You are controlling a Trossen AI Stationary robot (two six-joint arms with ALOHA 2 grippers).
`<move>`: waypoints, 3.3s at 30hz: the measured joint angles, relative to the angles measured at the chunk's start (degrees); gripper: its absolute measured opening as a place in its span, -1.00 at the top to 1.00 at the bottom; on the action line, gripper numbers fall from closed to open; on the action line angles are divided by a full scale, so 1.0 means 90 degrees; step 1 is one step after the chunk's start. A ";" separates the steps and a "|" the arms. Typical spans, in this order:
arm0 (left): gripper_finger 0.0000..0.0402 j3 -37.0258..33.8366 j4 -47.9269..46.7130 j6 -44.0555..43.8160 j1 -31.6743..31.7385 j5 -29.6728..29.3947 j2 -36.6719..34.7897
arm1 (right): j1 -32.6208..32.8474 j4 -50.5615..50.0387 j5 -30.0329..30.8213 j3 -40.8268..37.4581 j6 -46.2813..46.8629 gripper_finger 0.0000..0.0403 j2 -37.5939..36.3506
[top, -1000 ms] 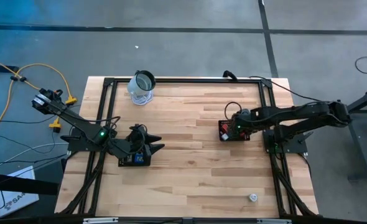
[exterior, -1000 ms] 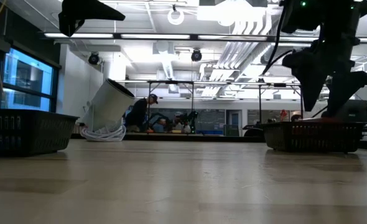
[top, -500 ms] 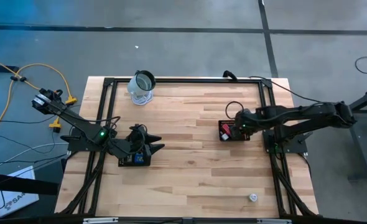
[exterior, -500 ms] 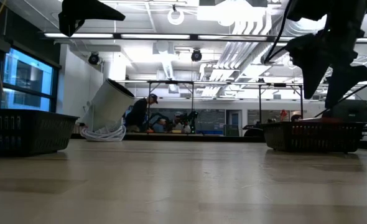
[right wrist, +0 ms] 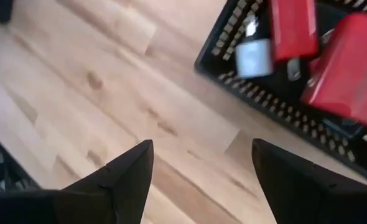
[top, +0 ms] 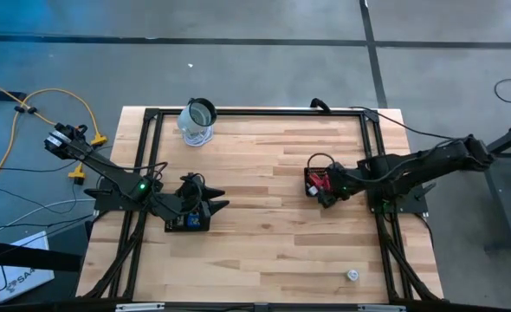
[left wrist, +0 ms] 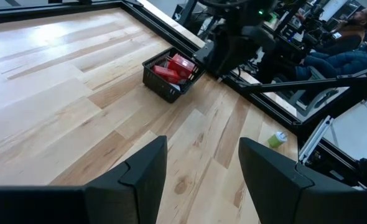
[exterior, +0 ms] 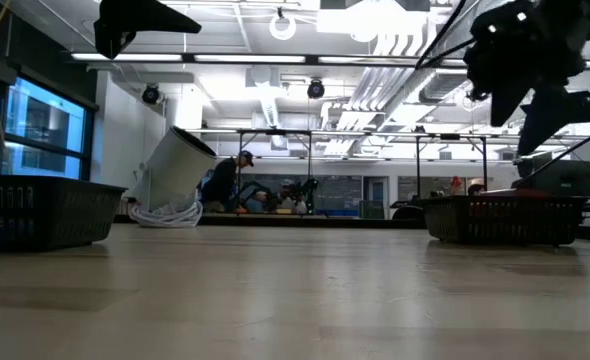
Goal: Pick & Place Office items
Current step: Put the green charger adapter into the right black bin
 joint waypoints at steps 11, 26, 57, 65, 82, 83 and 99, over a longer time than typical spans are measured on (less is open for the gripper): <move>0.03 0.0001 0.0002 0.0000 0.0000 0.0000 0.0000 | 0.1319 0.0237 0.0021 0.0000 0.1343 -0.28 0.0272; 0.03 0.0000 0.0002 0.0000 0.0000 0.0001 0.0000 | 0.2327 0.1861 -0.0105 0.0006 0.2008 -0.28 0.1289; 0.03 0.0000 -0.0001 0.0000 0.0000 -0.0002 0.0000 | 0.2858 0.3144 0.0599 0.0005 -0.4747 -0.28 0.1494; 0.03 0.0000 0.0000 0.0000 0.0000 0.0000 0.0000 | 0.2864 0.3235 0.0313 0.0196 -0.5701 -0.28 0.1494; 0.03 0.0000 0.0002 0.0000 0.0000 -0.0002 0.0000 | 0.3719 0.1417 0.0143 0.1076 -0.6305 -0.28 0.1491; 0.03 0.0000 0.0002 0.0000 0.0000 0.0000 0.0000 | 0.3826 0.1336 0.0173 0.1076 -0.6305 -0.28 0.1491; 0.03 0.0000 0.0001 0.0000 0.0000 0.0001 -0.0001 | 0.5134 0.0979 -0.0004 0.1073 -0.5883 -0.28 0.2680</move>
